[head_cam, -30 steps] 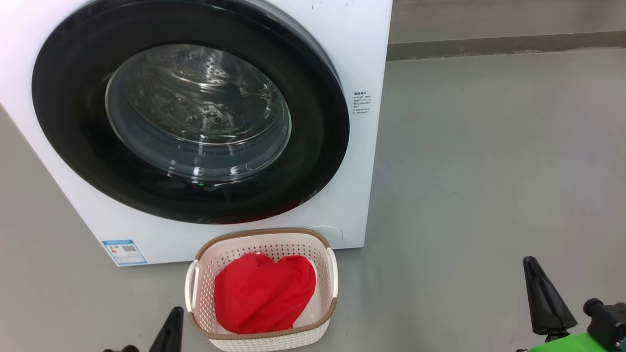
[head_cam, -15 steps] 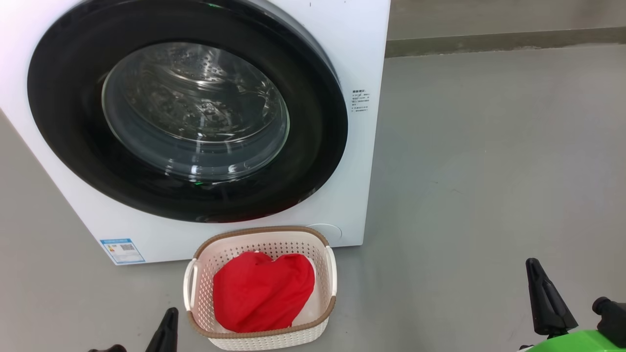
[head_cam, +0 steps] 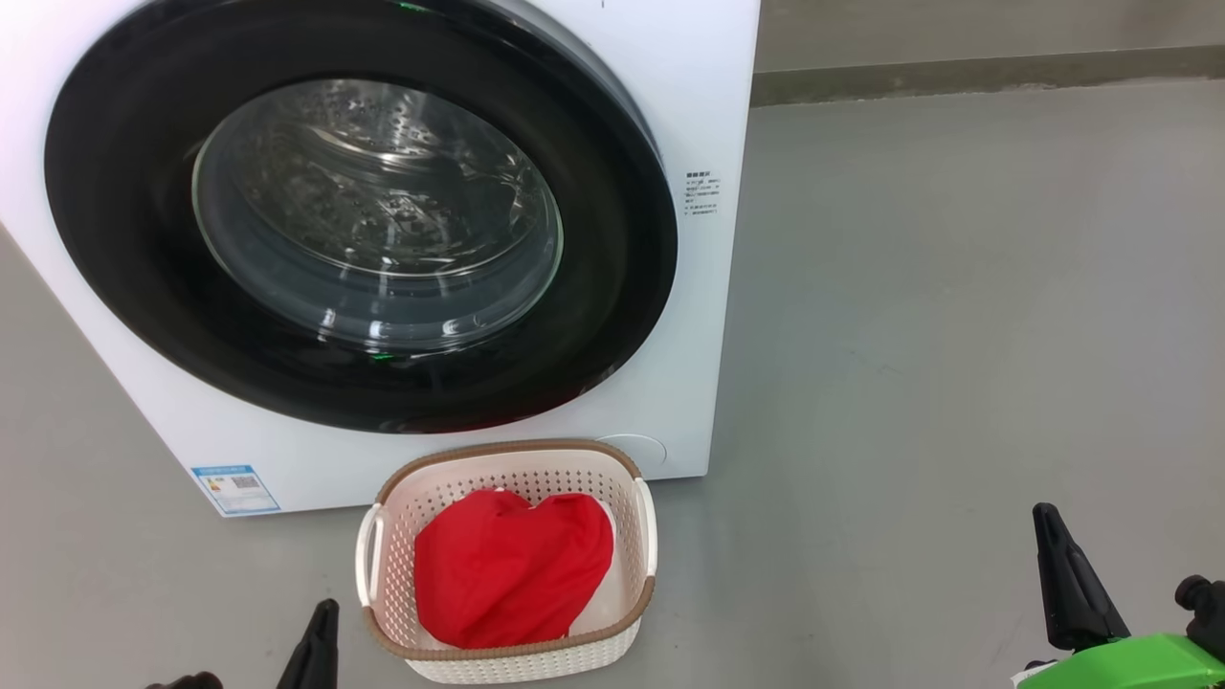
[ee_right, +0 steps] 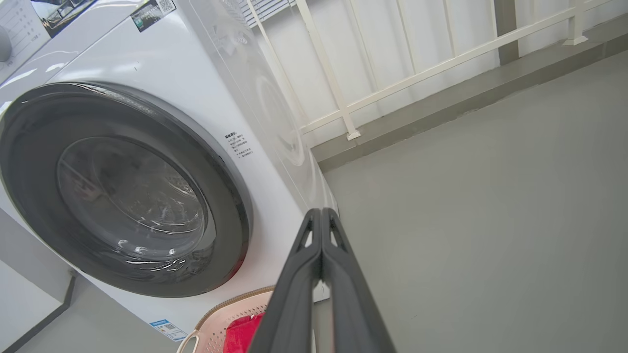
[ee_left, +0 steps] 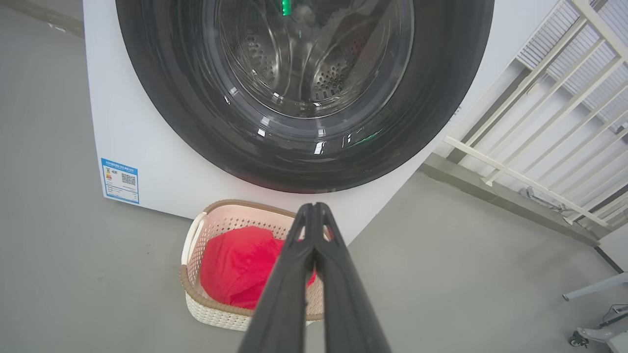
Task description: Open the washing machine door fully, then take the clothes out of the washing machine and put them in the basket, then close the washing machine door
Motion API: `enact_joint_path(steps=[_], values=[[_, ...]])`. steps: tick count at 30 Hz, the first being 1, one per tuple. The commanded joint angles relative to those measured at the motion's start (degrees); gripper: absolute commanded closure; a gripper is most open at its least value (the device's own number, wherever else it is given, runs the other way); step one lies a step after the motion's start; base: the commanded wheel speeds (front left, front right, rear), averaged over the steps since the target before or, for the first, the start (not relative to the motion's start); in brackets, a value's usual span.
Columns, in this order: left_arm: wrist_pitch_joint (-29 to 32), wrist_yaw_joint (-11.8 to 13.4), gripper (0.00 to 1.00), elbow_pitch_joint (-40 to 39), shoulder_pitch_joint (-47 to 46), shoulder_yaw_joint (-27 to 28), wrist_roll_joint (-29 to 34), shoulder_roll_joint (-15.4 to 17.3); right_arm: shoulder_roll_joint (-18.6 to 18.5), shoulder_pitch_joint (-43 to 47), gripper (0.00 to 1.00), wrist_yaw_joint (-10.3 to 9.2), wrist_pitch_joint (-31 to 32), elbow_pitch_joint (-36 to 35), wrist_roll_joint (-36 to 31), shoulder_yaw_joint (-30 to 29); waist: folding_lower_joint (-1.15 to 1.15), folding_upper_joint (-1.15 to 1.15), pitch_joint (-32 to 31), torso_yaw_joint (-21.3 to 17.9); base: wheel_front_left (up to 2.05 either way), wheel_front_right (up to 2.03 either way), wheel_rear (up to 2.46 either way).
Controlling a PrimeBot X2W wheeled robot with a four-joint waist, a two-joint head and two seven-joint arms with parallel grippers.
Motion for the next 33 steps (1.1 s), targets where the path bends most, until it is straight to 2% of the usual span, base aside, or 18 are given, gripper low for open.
enact_joint_path(steps=[1,33], values=[[0.5,-0.1,1.0,-1.7,-2.8,1.1,-1.9,0.4,-0.5,-3.1,1.0,-0.02,0.6,-1.2,2.0,0.0,-0.01,0.0,0.1,0.0,0.0,0.0,0.0],[5.6,-0.2,1.0,-2.0,-4.7,3.1,-21.3,-0.1,-0.3,-6.0,1.0,-0.03,5.8,0.5,20.9,0.0,-0.01,0.0,0.9,-0.6,0.0,0.0,0.0]])
